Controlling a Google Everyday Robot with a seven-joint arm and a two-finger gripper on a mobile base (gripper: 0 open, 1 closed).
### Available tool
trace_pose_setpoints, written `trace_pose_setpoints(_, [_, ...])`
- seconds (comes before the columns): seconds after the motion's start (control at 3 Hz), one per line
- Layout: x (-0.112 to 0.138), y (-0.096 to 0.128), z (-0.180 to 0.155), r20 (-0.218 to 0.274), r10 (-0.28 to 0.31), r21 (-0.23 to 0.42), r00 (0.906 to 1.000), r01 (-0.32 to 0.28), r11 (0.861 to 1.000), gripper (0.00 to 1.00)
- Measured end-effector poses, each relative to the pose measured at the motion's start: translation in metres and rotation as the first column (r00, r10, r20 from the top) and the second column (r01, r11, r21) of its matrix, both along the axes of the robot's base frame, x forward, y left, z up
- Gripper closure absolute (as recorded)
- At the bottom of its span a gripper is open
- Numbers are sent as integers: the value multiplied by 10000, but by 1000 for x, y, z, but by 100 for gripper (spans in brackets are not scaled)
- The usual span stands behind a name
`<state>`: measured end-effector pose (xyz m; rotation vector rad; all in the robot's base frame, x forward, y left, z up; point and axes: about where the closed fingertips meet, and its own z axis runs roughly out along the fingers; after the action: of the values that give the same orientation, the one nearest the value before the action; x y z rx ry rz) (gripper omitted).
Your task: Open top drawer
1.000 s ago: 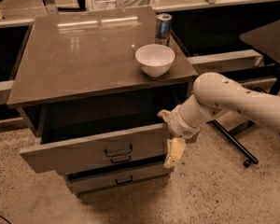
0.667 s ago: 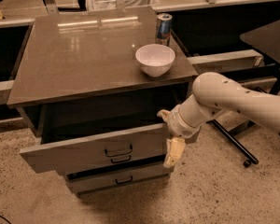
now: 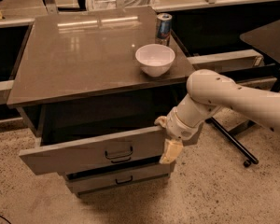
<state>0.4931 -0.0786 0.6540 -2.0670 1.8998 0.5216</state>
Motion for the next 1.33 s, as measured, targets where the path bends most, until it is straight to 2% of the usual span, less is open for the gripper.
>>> trace_pose_setpoints(0.33, [-14,1,7,-230,273,-246,9994,-279,9993,29])
trace_pose_setpoints(0.67, [-35,2,27,-237,561,-582,9981,-574,9967,30])
trace_pose_setpoints(1.0, [-51,3,60,145,908,-917,9958,-891,9918,30])
trace_pose_setpoints(1.33, [-27,9,90,1016,1107,-1257,9887,-976,9873,31])
